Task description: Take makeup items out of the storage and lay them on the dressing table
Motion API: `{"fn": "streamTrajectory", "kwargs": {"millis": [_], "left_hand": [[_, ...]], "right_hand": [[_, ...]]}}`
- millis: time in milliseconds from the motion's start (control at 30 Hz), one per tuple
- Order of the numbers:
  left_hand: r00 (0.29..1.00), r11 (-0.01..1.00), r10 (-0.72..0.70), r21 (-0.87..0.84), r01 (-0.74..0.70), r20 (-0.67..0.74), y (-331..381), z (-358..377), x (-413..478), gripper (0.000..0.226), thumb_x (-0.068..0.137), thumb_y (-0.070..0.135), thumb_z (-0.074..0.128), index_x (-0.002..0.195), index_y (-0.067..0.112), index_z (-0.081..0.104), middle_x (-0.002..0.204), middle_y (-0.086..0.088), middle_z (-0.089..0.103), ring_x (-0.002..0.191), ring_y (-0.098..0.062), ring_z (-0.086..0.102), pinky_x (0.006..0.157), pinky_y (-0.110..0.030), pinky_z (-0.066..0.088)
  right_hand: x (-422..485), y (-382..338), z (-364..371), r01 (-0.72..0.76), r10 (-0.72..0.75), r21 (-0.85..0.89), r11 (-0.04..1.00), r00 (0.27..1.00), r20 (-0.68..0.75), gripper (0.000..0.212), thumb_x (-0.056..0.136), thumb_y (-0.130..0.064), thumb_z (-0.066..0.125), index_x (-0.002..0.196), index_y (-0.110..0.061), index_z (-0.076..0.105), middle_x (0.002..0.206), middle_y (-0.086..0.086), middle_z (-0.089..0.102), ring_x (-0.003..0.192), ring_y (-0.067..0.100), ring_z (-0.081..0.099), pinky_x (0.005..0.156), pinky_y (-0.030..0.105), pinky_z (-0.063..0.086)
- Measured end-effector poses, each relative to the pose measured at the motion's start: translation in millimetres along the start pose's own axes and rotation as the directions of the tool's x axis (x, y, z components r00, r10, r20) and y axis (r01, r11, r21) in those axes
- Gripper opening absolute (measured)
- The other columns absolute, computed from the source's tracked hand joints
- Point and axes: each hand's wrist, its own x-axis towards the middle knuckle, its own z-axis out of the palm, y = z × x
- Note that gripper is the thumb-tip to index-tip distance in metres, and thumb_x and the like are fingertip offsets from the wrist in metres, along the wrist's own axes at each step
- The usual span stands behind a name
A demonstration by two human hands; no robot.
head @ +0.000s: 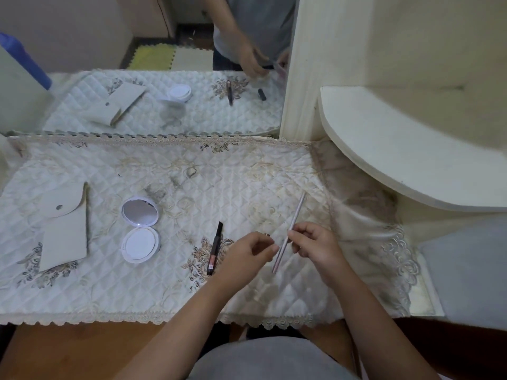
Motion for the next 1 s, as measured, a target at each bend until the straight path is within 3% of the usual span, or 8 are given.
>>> {"fn": "streamTrajectory", "kwargs": {"millis": [100,233,333,400,600,767,900,1000], "left_hand": [[0.997,0.994,-0.009,-0.109,0.017,0.073,3.3,1.3,-4.5,0.004,0.085,0.019,0.06,0.081,0.021,0.061,0.075,0.002,0.068,0.062,-0.004,0.066,0.057,-0.012,0.048],[0.99,0.976,-0.022,-0.212,0.05,0.136,3.8,0.2,-8.8,0.01,0.086,0.011,0.058,0.081,0.019,0.06,0.062,0.007,0.068,0.055,-0.005,0.064,0.054,-0.014,0.044],[0.99,0.979,-0.024,-0.199,0.052,0.138,1.9,-1.2,-11.1,0.018,0.086,0.003,0.055,0.079,0.019,0.059,0.053,0.008,0.065,0.049,-0.002,0.06,0.052,-0.016,0.043],[0.99,0.985,-0.029,-0.166,0.052,0.136,1.2,-2.4,-13.2,0.019,0.088,0.003,0.052,0.08,0.019,0.057,0.061,0.007,0.063,0.05,-0.002,0.057,0.053,-0.017,0.043],[0.997,0.998,0.05,0.041,-0.052,0.061,0.2,2.7,-11.7,0.024,0.091,0.017,0.049,0.071,0.03,0.052,0.059,0.008,0.048,0.054,-0.011,0.04,0.055,-0.026,0.034],[0.99,0.984,0.144,0.107,-0.144,0.005,-1.7,5.4,-11.8,0.021,0.091,0.02,0.049,0.073,0.028,0.058,0.052,0.007,0.04,0.044,-0.005,0.031,0.046,-0.019,0.026],[0.986,0.983,0.168,0.082,-0.166,-0.018,-4.6,7.6,-13.5,0.019,0.091,0.022,0.05,0.077,0.029,0.06,0.039,0.011,0.041,0.037,-0.003,0.029,0.041,-0.014,0.023],[0.983,0.979,0.185,0.091,-0.183,-0.013,-4.5,5.7,-13.5,0.014,0.091,0.023,0.05,0.085,0.018,0.062,0.046,0.01,0.037,0.037,-0.003,0.03,0.042,-0.013,0.023]], "right_hand": [[-5.0,-3.0,1.6,0.027,-0.027,0.044,0.999,0.999,0.017,0.012,0.081,-0.004,0.061,0.072,-0.013,0.063,0.053,-0.003,0.061,0.046,0.006,0.052,0.043,0.014,0.038],[-9.3,-4.7,2.9,0.021,-0.022,0.034,0.999,0.998,0.054,0.008,0.082,-0.005,0.06,0.077,-0.012,0.061,0.068,0.004,0.064,0.052,0.006,0.058,0.048,0.015,0.041],[-9.1,-5.9,4.9,0.025,-0.028,0.1,0.995,0.999,0.031,0.008,0.084,-0.009,0.058,0.079,-0.014,0.062,0.072,0.004,0.067,0.054,0.007,0.058,0.05,0.017,0.042],[-8.4,-6.6,5.6,0.05,-0.05,0.139,0.989,0.999,-0.004,0.01,0.085,-0.01,0.058,0.077,-0.015,0.062,0.071,0.001,0.07,0.055,0.008,0.058,0.052,0.019,0.042],[-11.3,-8.3,13.7,0.082,-0.089,0.149,0.985,0.995,0.042,0.009,0.085,-0.013,0.057,0.08,-0.009,0.064,0.066,-0.002,0.073,0.058,0.007,0.061,0.056,0.02,0.046],[-8.5,-8.5,13.1,0.124,-0.111,0.257,0.959,0.992,-0.063,0.013,0.088,-0.016,0.053,0.078,-0.013,0.062,0.068,0.001,0.071,0.055,0.007,0.058,0.054,0.016,0.047],[-7.3,-8.3,11.5,0.136,-0.129,0.272,0.953,0.991,-0.043,0.018,0.089,-0.012,0.05,0.076,-0.012,0.061,0.063,0.001,0.071,0.052,0.006,0.058,0.053,0.015,0.048],[-6.3,-9.5,10.5,0.132,-0.133,0.254,0.958,0.991,-0.015,0.016,0.089,-0.013,0.05,0.078,-0.011,0.062,0.067,0.002,0.071,0.054,0.006,0.06,0.054,0.016,0.05]]}}
